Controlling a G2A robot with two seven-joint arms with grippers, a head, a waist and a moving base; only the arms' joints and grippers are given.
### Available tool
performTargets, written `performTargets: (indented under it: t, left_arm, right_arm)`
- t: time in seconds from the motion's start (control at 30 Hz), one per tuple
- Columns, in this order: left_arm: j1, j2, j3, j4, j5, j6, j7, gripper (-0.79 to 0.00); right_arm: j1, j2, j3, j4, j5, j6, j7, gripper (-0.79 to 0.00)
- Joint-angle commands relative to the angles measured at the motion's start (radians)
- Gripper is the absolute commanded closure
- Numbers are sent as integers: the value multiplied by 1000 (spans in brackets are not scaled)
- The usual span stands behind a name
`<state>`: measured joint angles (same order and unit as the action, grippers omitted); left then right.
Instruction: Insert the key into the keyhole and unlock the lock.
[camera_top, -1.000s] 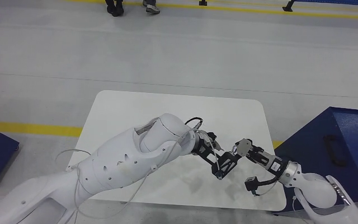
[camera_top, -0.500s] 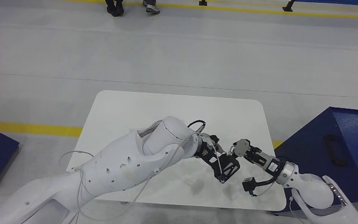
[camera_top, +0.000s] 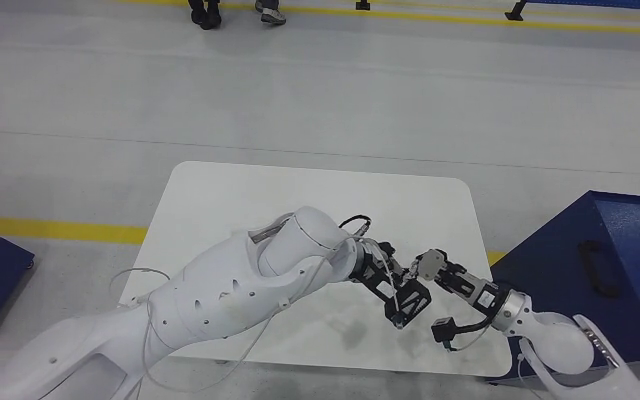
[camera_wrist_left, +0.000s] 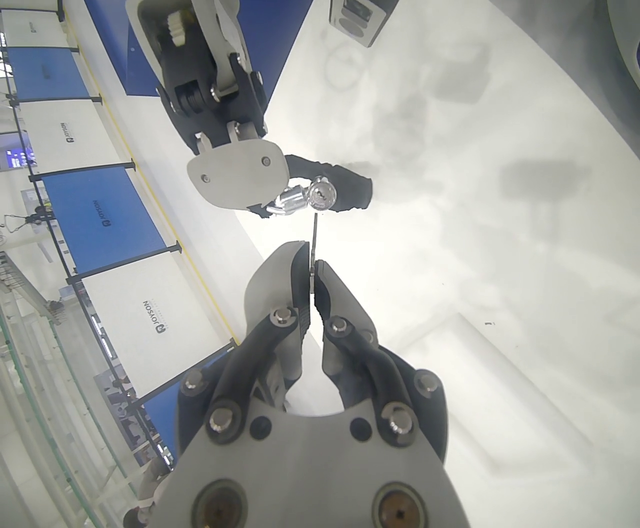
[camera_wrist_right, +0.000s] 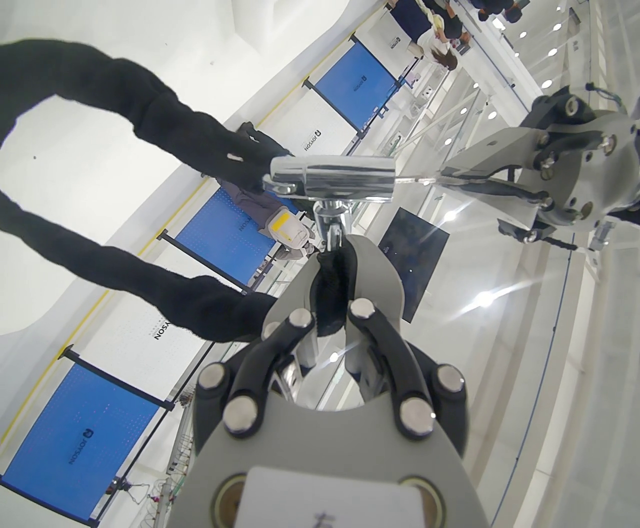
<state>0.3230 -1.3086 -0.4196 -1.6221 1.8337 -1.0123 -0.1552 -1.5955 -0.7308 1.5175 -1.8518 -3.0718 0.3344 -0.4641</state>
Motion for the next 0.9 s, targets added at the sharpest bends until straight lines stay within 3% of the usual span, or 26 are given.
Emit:
performTargets:
  t: [0.0,0.33,0.87]
  left_arm:
    - [1,-1,2,-5,1,0,-5,0]
    - [-4,-10,22,-17,-12,0,-20,0]
    - [18,3,-1,-33,-12,0,-56,0]
  right_arm:
    - [-5,1,3,-3,0,2,0,0]
    - [-16,8,11,-7,0,-6,21,0]
    - [-32,11,13,2,0,-2,59,0]
